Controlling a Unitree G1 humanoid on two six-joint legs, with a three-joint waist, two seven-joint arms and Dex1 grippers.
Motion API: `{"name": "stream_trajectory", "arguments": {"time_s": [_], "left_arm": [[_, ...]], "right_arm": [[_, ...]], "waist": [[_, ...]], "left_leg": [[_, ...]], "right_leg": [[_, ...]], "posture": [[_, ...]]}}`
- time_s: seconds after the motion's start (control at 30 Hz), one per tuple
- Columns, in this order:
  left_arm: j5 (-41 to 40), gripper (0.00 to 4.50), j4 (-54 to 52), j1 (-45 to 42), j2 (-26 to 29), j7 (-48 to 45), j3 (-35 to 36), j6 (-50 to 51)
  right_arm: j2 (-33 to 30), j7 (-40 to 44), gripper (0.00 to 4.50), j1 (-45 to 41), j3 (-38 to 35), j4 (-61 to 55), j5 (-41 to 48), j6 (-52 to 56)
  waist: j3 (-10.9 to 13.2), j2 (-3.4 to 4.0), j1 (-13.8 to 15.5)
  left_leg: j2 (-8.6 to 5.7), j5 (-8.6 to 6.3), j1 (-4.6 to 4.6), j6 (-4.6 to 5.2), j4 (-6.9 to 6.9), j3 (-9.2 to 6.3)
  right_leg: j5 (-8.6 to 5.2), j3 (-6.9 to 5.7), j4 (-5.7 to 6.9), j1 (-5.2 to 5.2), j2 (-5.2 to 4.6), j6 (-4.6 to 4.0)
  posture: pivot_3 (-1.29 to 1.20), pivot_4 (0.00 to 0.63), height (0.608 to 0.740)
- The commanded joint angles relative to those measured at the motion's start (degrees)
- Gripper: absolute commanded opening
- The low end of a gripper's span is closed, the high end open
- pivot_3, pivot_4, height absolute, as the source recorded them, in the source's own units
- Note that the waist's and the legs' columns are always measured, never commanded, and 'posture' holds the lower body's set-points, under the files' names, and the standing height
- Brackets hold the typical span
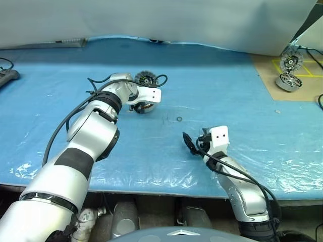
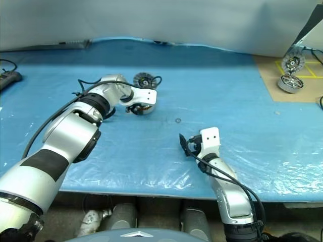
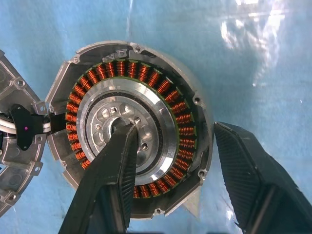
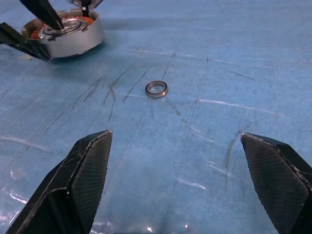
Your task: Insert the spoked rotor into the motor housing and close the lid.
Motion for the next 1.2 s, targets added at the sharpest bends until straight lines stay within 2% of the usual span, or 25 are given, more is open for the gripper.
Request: {"name": "stream_trajectory", "arguments": {"time_s": [0.03, 0.37, 0.6, 0.67, 0.77, 0.87, 1.0, 1.2], "left_arm": [[1.0, 2.12, 0.6, 2.1, 3.0, -3.7, -1.5, -1.1], [-5.5, 2.12, -2.1, 6.3, 6.7, -14.7, 2.9, -0.4], [-10.0, 2.12, -9.2, 11.0, 8.1, -21.0, 4.3, 3.0], [-9.4, 2.12, -12.9, 12.7, 8.1, -19.8, 3.1, 5.0], [-12.5, 2.12, -22.0, 15.8, 7.2, -23.4, 3.9, 11.7], [-14.4, 2.12, -35.2, 20.2, 6.9, -26.0, 3.3, 20.8], [-14.4, 2.12, -48.9, 25.0, 8.1, -26.6, 1.2, 26.0], [-13.3, 2.12, -58.6, 27.3, 8.9, -27.0, -2.9, 29.7]], "right_arm": [[0.8, 0.0, 4.50, -1.4, 0.0, 1.4, -0.1, -2.4], [1.1, 0.9, 4.50, -3.6, -0.4, 5.2, -0.3, -4.6], [1.4, 0.7, 4.50, -3.7, -0.7, 6.5, -0.5, -5.9], [1.7, 0.6, 4.50, -3.8, -0.5, 6.8, -0.5, -6.2], [2.1, 0.5, 4.50, -3.9, 0.0, 7.4, -0.8, -6.7], [2.5, 0.3, 4.50, -3.8, 0.1, 7.5, -0.9, -7.0], [2.8, 0.3, 4.50, -3.3, -0.2, 7.4, -1.1, -7.5], [2.9, -0.2, 4.50, -2.2, -0.8, 6.9, -1.2, -7.8]], "waist": [[0.0, 0.00, -0.1], [0.0, 0.05, 0.0], [-0.1, 0.19, 0.1], [-0.2, 0.27, 0.1], [-0.2, 0.40, 0.1], [-0.3, 0.53, 0.3], [-0.3, 0.56, 0.4], [-0.3, 0.56, 0.2]], "left_leg": [[0.01, 0.00, 0.03, 0.00, -0.01, 0.02], [-0.01, 0.00, 0.45, 0.00, -0.06, 0.12], [-0.02, 0.00, 0.50, 0.00, -0.19, 0.17], [-0.08, 0.00, 0.50, 0.00, -0.23, 0.17], [-0.21, 0.00, 0.52, 0.00, -0.29, 0.20], [-0.39, 0.02, 0.52, 0.04, -0.39, 0.22], [-0.47, 0.06, 0.47, 0.13, -0.49, 0.24], [-0.44, 0.11, 0.43, 0.22, -0.58, 0.25]], "right_leg": [[0.00, 0.01, 0.00, 0.01, 0.00, 0.00], [-0.05, 0.09, 0.00, 0.33, -0.03, -0.08], [-0.15, 0.12, -0.04, 0.35, -0.04, -0.25], [-0.16, 0.11, -0.04, 0.36, -0.11, -0.25], [-0.18, 0.09, -0.05, 0.39, -0.30, -0.22], [-0.26, -0.01, -0.05, 0.41, -0.65, -0.13], [-0.29, -0.05, -0.10, 0.42, -0.79, -0.10], [-0.36, -0.16, -0.14, 0.41, -0.75, -0.11]], "posture": [[0.00, 0.150, 0.740], [0.00, 0.150, 0.740], [0.00, 0.150, 0.740], [0.00, 0.150, 0.740], [0.00, 0.150, 0.740], [0.00, 0.150, 0.740], [0.00, 0.150, 0.740], [0.00, 0.150, 0.740]]}}
